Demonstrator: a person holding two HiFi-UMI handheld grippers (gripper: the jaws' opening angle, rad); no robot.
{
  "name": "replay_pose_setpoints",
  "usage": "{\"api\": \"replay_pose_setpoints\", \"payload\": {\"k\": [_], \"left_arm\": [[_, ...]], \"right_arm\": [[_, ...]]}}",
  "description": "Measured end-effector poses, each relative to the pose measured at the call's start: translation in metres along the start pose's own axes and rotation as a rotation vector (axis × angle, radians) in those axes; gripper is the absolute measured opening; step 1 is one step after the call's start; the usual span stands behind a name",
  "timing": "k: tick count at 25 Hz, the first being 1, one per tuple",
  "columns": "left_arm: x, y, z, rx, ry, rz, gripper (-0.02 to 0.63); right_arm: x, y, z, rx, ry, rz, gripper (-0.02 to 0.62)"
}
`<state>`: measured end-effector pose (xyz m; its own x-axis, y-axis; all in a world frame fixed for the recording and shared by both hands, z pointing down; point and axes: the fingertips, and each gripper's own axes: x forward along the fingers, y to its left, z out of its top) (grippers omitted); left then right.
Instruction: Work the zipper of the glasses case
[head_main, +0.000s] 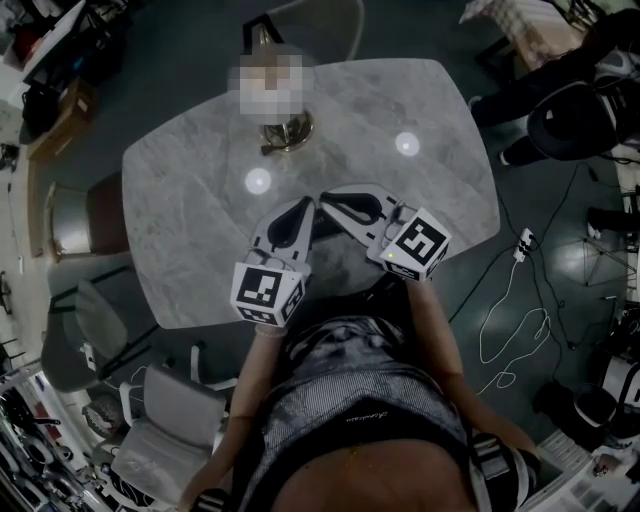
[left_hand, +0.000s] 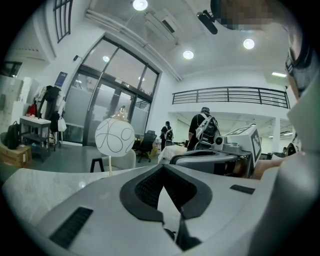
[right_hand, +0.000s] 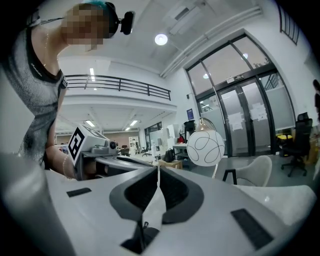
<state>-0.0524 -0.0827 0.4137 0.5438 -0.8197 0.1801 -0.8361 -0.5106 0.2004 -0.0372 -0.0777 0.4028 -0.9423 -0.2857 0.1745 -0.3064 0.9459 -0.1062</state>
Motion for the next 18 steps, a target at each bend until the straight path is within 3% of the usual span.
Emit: {"api": "replay_pose_setpoints", "payload": {"k": [18], "left_arm": [[0.0036,0.0043,-0.0046,0.002,0.017,0.005,0.006]], "right_arm": [[0.0047,0.0007,-0.0012,-0.006,0.017,0.024,0.07]]}}
